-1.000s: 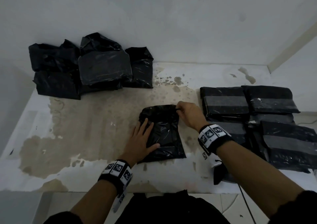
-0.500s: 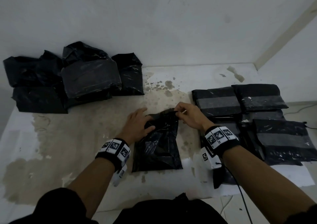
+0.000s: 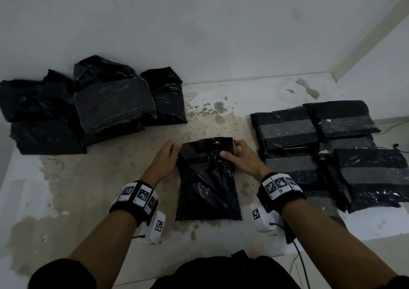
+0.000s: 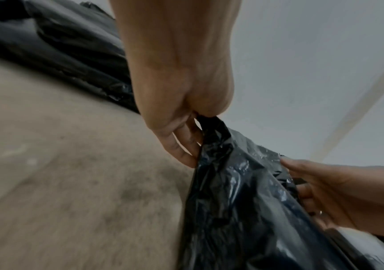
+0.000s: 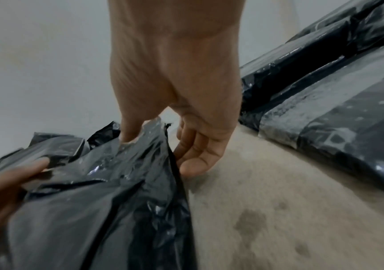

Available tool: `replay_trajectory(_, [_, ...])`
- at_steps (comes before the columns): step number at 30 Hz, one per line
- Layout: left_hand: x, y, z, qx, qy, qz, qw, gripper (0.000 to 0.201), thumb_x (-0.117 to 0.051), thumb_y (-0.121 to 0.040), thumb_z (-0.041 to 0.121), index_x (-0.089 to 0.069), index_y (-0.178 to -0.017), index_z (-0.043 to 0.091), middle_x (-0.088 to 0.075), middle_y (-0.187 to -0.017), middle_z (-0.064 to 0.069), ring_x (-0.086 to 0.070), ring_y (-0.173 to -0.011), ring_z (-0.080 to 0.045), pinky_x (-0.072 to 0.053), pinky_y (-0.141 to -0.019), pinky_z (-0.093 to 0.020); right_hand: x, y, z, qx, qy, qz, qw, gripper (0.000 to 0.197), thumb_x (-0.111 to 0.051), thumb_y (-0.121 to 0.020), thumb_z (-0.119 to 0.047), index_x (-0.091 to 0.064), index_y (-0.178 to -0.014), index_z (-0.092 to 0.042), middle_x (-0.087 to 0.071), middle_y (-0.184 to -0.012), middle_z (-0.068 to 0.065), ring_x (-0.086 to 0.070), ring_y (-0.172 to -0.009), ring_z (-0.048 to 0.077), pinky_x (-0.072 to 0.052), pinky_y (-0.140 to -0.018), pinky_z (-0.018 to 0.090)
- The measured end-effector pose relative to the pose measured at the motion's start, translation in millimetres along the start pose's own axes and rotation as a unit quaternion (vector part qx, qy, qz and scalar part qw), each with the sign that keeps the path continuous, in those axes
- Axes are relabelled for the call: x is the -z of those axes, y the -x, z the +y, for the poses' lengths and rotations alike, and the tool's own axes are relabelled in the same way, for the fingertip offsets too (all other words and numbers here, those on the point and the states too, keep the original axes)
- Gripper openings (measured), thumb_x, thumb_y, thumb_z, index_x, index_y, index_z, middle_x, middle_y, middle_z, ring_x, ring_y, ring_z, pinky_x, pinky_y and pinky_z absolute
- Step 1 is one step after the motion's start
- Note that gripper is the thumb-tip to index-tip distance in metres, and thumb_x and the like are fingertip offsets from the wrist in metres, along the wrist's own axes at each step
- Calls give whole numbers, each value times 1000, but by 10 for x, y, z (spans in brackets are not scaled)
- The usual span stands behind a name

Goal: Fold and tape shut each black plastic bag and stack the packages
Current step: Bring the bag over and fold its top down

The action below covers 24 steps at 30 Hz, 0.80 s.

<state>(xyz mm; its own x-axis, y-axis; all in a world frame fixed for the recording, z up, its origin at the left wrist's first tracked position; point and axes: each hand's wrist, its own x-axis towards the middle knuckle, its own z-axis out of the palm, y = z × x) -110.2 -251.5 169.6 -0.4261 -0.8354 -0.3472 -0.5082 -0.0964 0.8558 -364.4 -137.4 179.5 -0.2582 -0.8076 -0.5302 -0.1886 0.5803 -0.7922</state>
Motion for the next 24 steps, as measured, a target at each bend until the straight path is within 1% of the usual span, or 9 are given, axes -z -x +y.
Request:
replay_trajectory(2, [-64,79,-16,36,75,24,996,26,-60,-100,33,-46,-106,12,-61,-95,-2,-60,-89,-16,-51,-80,-34,-65,-1,91,-6,38,-13,999,53,-81,-85,-38,-57,-125,-14,-70,-115,2,-68,-104,18,-56,-95,39])
replay_trajectory(5, [-151,202,-154,74,119,-1,990,59,-80,-85,26,-42,-129,18,-62,-114,3,-63,-105,-10,-53,-93,-31,-130,47,141,5,6,-9,1000,32,-78,-88,-17,-69,-118,-9,-75,-111,3,-70,-104,19,-55,-98,36])
replay_trajectory(7, [-199,234,-259,78,91,-45,992,46,-81,-83,21,-57,-122,16,-67,-115,0,-65,-106,-14,-54,-99,-38,-144,55,194,8,-3,4,1000,26,-76,-89,-13,-72,-115,-9,-76,-108,3,-71,-102,18,-56,-95,32])
replay_trajectory(10, [-220,220,-336,60,32,-55,996,23,-76,-89,19,-70,-107,7,-74,-104,-9,-69,-98,-20,-55,-91,-41,-142,33,257,25,10,41,999,18,-75,-89,-10,-74,-107,-11,-76,-100,1,-70,-90,11,-54,-79,21])
replay_trajectory(13, [-230,229,-398,53,0,-20,998,9,-71,-93,16,-67,-93,7,-70,-88,-5,-65,-88,-22,-50,-72,-27,-153,22,304,38,35,77,996,9,-71,-92,-5,-73,-99,-11,-73,-89,0,-65,-77,5,-48,-71,15])
replay_trajectory(15, [-235,248,-465,52,-5,6,999,5,-66,-96,15,-68,-91,15,-70,-87,-1,-65,-88,-19,-46,-71,-20,-156,31,337,42,69,100,992,10,-69,-92,-6,-67,-83,-8,-67,-77,2,-59,-69,10,-43,-63,13])
replay_trajectory(19, [-209,318,-427,43,-31,58,997,25,-60,-101,29,-66,-77,22,-67,-78,3,-62,-77,-13,-45,-68,-24,-142,73,372,50,74,110,990,37,-69,-94,-13,-48,-63,-12,-46,-59,-4,-42,-56,5,-36,-58,23])
replay_trajectory(22, [-231,303,-289,36,-15,62,997,17,-70,-93,38,-71,-95,21,-70,-89,11,-63,-84,-1,-49,-78,-18,-139,59,356,74,68,97,990,48,-70,-95,-24,-37,-60,-18,-36,-57,-5,-33,-53,4,-32,-57,24])
replay_trajectory(24, [-249,217,-243,39,3,57,998,23,-70,-93,37,-70,-91,15,-70,-87,5,-63,-81,-5,-49,-79,-24,-129,22,342,84,47,90,991,45,-68,-96,-26,-42,-60,-17,-38,-59,-3,-37,-59,9,-34,-62,31])
